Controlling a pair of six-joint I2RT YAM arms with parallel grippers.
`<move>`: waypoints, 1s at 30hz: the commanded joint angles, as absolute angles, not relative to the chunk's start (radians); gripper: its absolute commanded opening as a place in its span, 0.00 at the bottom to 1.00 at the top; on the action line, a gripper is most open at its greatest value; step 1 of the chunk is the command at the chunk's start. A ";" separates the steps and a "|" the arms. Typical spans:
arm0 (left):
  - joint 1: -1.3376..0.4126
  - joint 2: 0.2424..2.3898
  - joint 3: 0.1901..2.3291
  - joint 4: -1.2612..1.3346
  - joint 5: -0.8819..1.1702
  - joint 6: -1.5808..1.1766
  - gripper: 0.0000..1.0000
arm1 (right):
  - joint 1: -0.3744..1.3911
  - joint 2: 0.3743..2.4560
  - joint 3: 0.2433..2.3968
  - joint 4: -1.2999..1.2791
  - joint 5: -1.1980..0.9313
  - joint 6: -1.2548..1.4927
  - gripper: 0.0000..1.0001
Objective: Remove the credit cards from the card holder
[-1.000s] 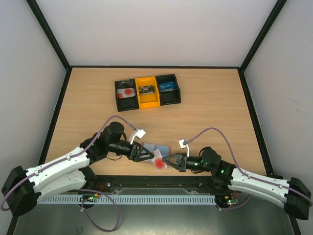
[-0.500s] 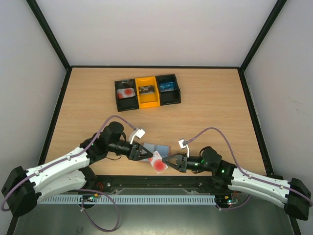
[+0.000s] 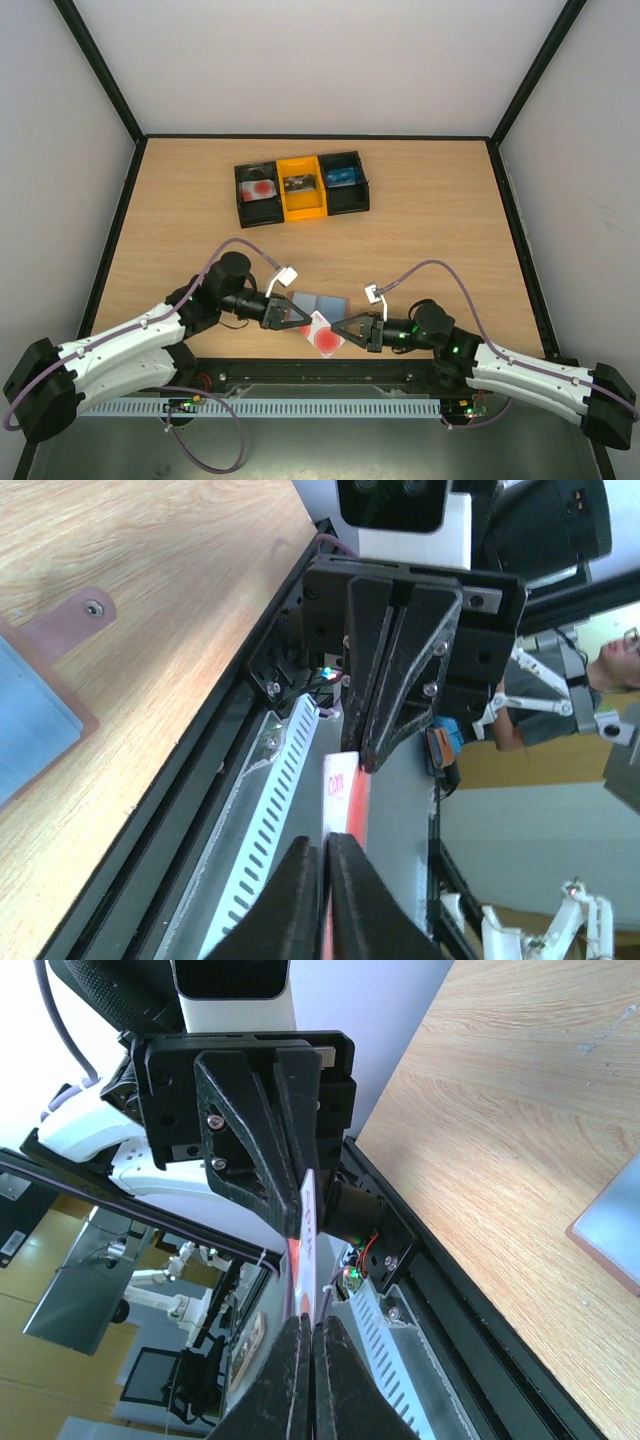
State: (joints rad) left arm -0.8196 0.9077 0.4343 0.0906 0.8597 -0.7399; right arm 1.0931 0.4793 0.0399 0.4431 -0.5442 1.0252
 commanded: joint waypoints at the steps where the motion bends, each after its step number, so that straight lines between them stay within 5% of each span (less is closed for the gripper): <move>1: -0.816 0.912 0.416 0.167 0.914 -0.772 0.03 | 1.093 0.474 0.049 0.489 -0.555 1.031 0.02; 8: -0.800 0.921 0.419 0.157 0.878 -0.789 0.03 | 1.092 0.447 0.048 0.448 -0.499 1.027 0.06; 25: -0.471 0.889 0.587 -0.232 0.461 -0.734 0.03 | 1.092 0.312 0.116 0.183 -0.284 0.976 0.99; 30: -0.325 0.961 0.649 -0.197 0.383 -0.733 0.03 | 1.093 0.385 0.130 0.195 -0.277 0.963 0.98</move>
State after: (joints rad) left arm -0.4000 0.9142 0.5949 -0.1665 0.4919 -0.7513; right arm 1.0931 0.3420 0.0978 0.2077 -0.3035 0.9863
